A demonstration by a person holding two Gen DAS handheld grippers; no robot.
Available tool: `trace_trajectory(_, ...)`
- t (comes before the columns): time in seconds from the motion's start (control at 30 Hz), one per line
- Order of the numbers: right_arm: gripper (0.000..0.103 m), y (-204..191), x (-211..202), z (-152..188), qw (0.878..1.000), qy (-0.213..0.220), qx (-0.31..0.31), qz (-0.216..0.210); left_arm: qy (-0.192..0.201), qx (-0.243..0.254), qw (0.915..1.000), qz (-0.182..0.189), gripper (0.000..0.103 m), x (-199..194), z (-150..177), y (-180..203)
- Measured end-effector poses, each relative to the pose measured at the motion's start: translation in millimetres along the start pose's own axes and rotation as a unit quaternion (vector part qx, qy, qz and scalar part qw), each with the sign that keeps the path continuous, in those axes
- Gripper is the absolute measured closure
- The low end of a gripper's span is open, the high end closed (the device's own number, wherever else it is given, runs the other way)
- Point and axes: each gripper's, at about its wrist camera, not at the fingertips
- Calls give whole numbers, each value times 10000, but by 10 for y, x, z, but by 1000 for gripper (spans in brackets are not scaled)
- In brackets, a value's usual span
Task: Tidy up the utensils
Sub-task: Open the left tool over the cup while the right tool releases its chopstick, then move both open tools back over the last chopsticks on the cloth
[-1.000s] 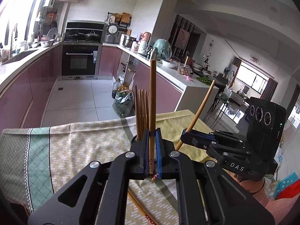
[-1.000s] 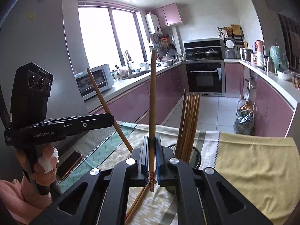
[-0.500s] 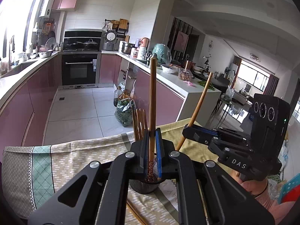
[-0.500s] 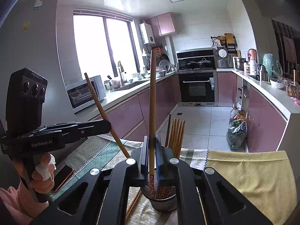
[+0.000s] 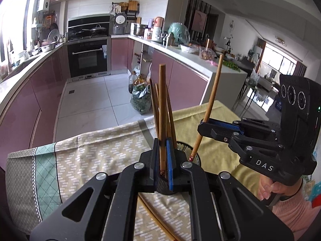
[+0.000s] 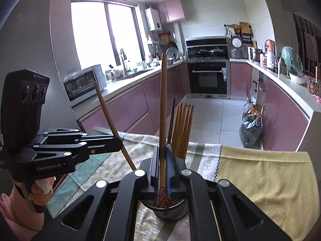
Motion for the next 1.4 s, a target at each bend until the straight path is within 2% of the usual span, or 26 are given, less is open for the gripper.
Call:
trace_trajectory(0.23,97,-5,210,94,9991,-423,13,-52,-456,3,9989,-45,96,313,9,-99)
trace_trajectory(0.7,95,143,398,154,9976,-600,338,1,-558,-209,9982,-55,95,639,-136,-140)
trace_trajectory(0.9,94,129,373,186,9976,-576,386,-46,-563,-265,9980,-116,95,693,-53,-195)
trace_trajectory(1.0,91,96,321,210,9980,-521,350,-89,-441,-302,9984,-201,95,648,15,-241)
trace_trajectory(1.07,87,59,275,225,9982,-485,322,-118,-328,-302,9989,-165,89,568,54,-251)
trace_trajectory(1.17,75,-15,196,257,9985,-407,284,-212,-65,-288,9993,-214,79,387,145,-302)
trace_trajectory(1.37,66,-347,32,417,9975,-364,-8,-601,274,-425,9980,-374,62,70,415,-495)
trace_trajectory(1.4,65,-388,31,440,9971,-393,-57,-642,316,-438,9976,-442,55,33,471,-520)
Point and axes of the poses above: each gripper's, at about its wrist camera, not at the fingertips, and x roughly the way its jaws point, y to its right, z to its underside, and after that the axes turned 14 degrees about -x, right-handed
